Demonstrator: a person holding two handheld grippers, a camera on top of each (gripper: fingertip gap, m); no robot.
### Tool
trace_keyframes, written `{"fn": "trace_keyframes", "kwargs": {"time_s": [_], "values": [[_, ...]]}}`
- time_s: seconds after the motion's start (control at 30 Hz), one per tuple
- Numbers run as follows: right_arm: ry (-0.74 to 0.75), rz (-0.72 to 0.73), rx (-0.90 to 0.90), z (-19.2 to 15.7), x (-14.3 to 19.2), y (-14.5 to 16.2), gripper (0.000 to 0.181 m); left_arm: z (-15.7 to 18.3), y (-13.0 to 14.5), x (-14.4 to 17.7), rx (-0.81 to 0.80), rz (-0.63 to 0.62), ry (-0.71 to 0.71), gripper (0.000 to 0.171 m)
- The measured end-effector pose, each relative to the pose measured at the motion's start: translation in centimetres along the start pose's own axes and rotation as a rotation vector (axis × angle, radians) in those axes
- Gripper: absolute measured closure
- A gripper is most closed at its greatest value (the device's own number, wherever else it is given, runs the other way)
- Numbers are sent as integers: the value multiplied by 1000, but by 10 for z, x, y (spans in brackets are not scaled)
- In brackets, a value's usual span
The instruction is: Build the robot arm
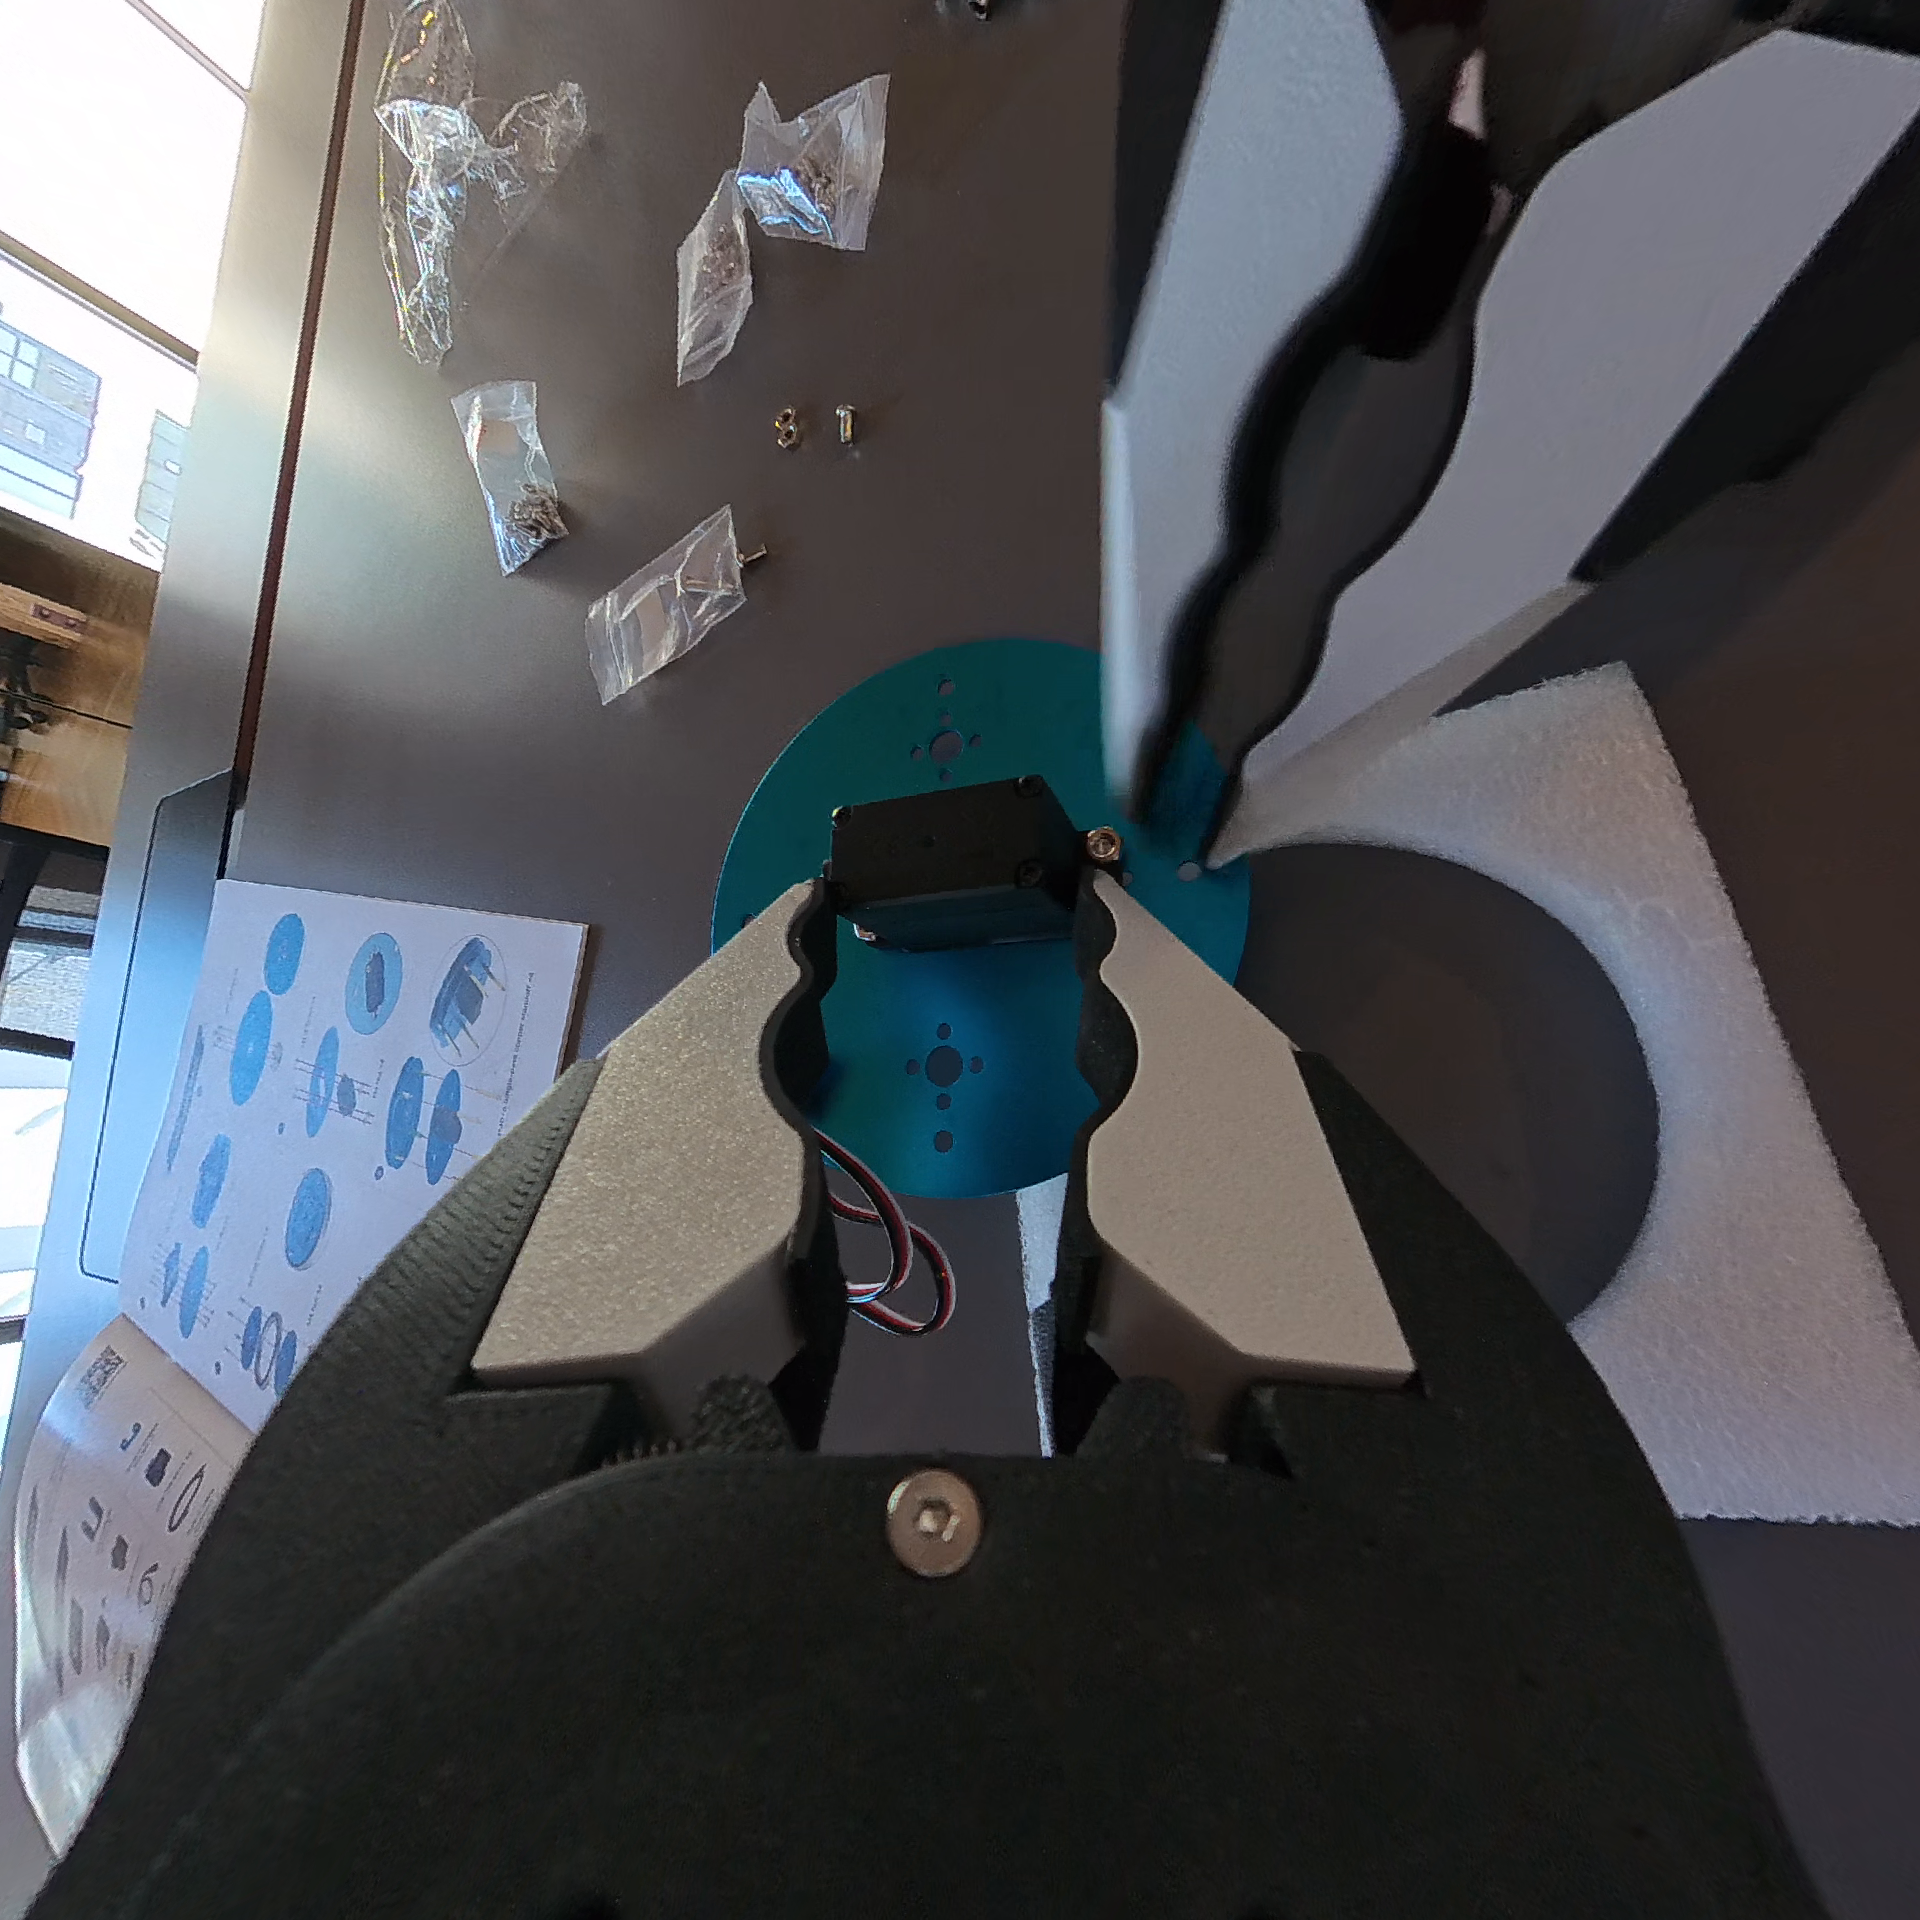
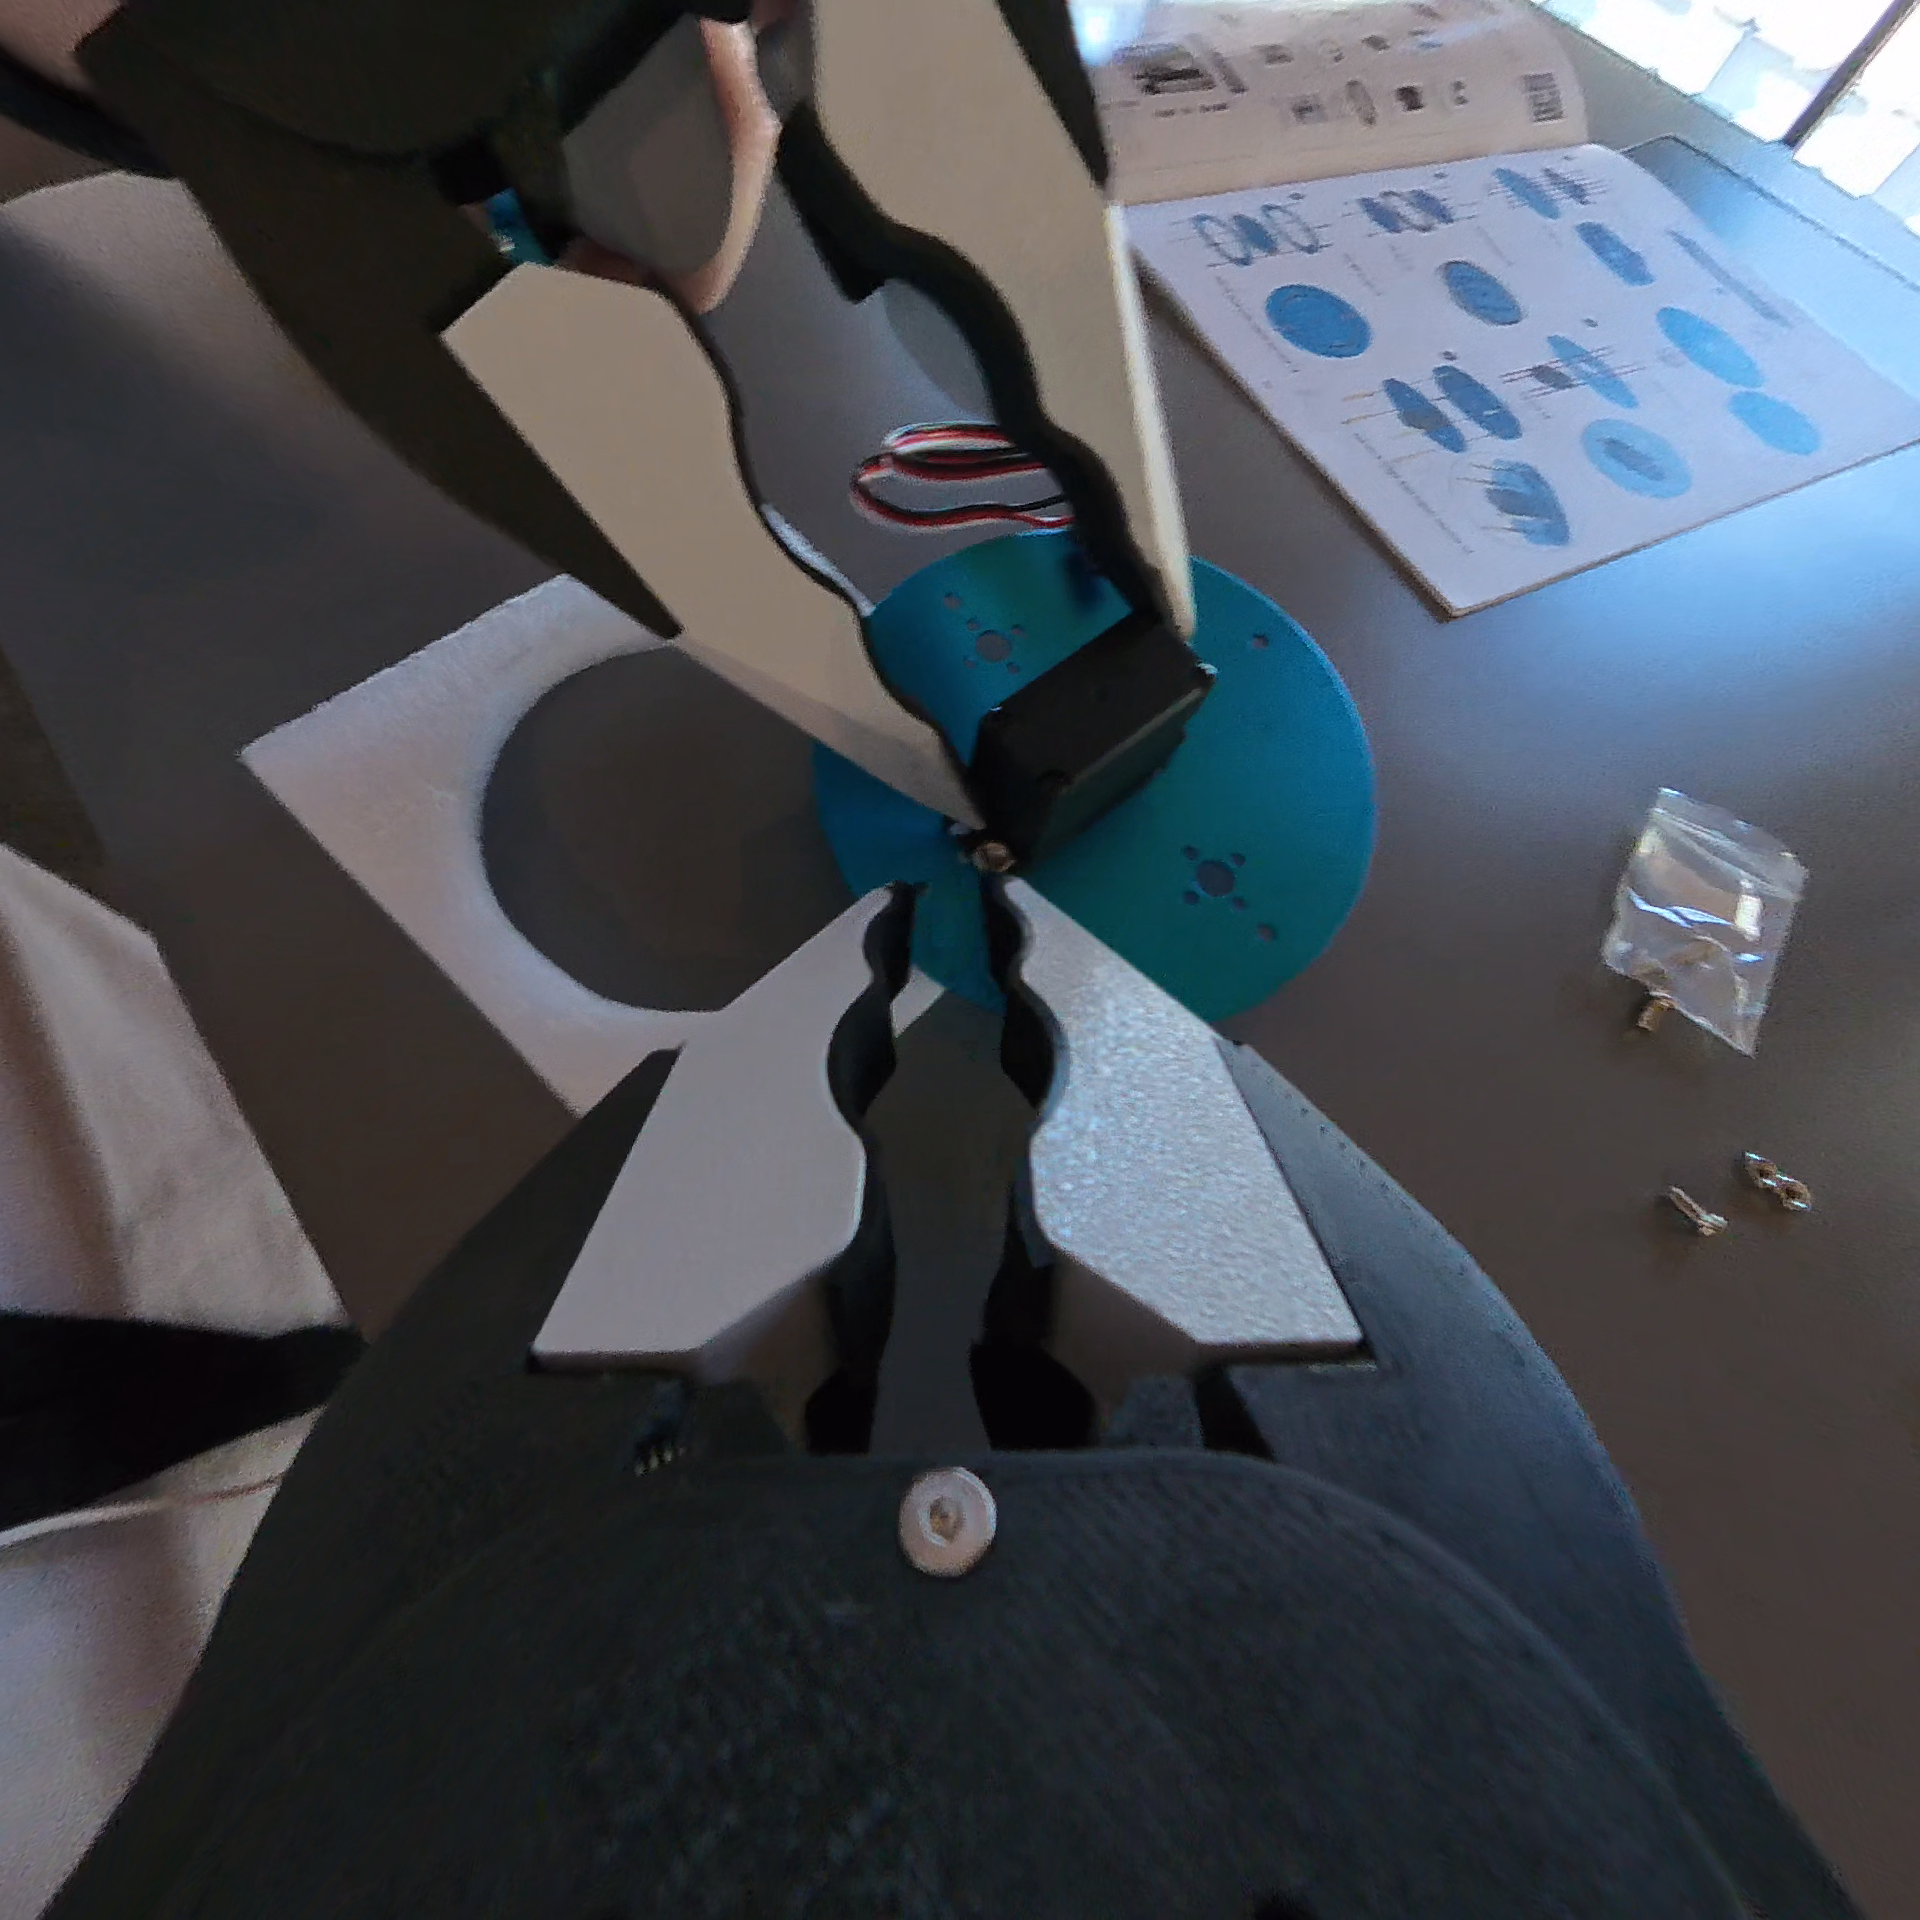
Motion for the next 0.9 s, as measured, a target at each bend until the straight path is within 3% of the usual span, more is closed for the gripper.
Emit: {"fn": "trace_keyframes", "kwargs": {"time_s": [0.2,0.23,0.27,0.3,0.4,0.5,0.53,0.57,0.6,0.7,0.8,0.87,0.9], "values": [[-10,-5,10,-2,-4,-2,157,0,0,0,6,4,5,125],[-4,-15,26,-2,-2,0,162,0,0,0,7,4,5,125],[-21,-24,40,-5,0,1,179,0,0,0,10,4,6,125],[-18,-18,28,-4,1,1,179,-1,0,0,11,5,6,125],[3,3,-7,2,-2,-1,158,-1,0,0,12,5,7,125],[-27,-10,-16,-1,-4,-1,155,-1,0,0,12,5,7,125],[-31,-20,-10,-3,-3,-1,157,-1,0,0,13,5,8,125],[-54,-33,2,-5,0,1,175,-1,0,0,13,6,8,125],[-67,-30,-2,-7,2,1,180,-1,0,0,16,6,9,125],[3,-7,-20,4,1,-1,160,-1,0,0,19,7,11,125],[-54,-12,-42,-1,-5,-2,153,-1,0,0,18,6,11,125],[-52,-21,-28,-3,-2,0,159,-1,1,0,18,7,11,125],[-82,-38,-19,-6,1,2,180,-1,1,0,21,7,12,125]]}}
Point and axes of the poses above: each gripper's, where its closed fingertips meet, x back along the fingers, y out of its underside, z = x × y across the jaws, the point moved 4 cm from there along x, back along the fingers, and after that the axes turned 1 degree about x, right-handed, at the moved point
